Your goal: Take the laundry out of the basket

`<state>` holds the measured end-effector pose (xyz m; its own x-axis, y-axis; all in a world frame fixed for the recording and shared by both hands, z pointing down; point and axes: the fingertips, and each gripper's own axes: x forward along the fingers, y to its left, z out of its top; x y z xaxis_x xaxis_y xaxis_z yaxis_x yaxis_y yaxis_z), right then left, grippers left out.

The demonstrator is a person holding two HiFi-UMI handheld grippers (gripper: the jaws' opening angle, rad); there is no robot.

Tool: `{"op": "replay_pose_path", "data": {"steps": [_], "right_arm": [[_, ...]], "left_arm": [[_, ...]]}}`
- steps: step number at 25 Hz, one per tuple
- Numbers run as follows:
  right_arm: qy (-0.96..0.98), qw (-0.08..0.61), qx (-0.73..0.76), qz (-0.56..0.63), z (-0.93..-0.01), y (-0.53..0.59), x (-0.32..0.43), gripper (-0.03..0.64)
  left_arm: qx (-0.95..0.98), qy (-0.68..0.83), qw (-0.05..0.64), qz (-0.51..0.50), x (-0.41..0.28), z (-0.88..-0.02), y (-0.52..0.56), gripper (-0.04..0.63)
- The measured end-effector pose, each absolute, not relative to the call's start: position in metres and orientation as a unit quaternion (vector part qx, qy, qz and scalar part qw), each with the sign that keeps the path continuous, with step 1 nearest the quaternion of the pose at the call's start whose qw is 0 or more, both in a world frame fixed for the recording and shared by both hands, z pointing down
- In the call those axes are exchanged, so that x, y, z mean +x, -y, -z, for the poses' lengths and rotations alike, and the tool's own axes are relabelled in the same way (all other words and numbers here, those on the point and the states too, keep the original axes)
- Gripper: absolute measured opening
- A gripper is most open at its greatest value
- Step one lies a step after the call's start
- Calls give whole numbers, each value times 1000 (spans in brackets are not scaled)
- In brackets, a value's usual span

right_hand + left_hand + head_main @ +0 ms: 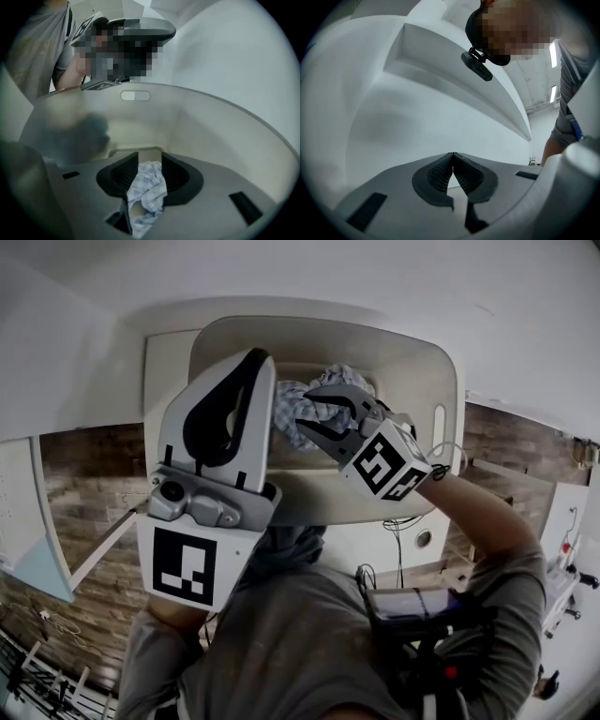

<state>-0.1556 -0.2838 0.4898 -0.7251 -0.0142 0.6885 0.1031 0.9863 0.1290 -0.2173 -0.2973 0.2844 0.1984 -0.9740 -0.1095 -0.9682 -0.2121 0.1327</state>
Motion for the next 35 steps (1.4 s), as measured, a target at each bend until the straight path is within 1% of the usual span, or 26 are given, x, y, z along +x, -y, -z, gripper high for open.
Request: {"op": "replay_pose_path", "data": {"steps": [5,10,13,20,22,24,27,28,31,35], "right_arm": [[902,417,-56,99,-517,280,-152,242],[870,468,-86,132,-546,277,-143,289],[857,486,-96,142,-557,275,-139,307],[828,507,-85,222,-575,277,-150,318],[818,510,-89,249,-579,276,-150,286],[813,511,-91,265,-580,276,-151,223],[817,509,-91,257,-578,278,-151,129],[820,508,-91,249,-577,279,-152,111],[833,502,-83,219,-569,283,-152,83],[847,489,-59,198,-554,290,-154,75]], "left_arm": [[776,624,19,94,-217,-284,297,9],[781,616,28,98,-213,-289,299,9],[784,612,34,100,-211,-291,301,9],[785,608,40,113,-213,-289,299,9],[786,607,38,116,-213,-287,296,9],[787,605,37,117,-214,-286,294,9],[786,607,33,115,-215,-285,293,9],[785,608,32,114,-215,-284,292,9],[783,611,29,111,-216,-280,289,9],[782,614,19,106,-215,-272,283,9]]}}
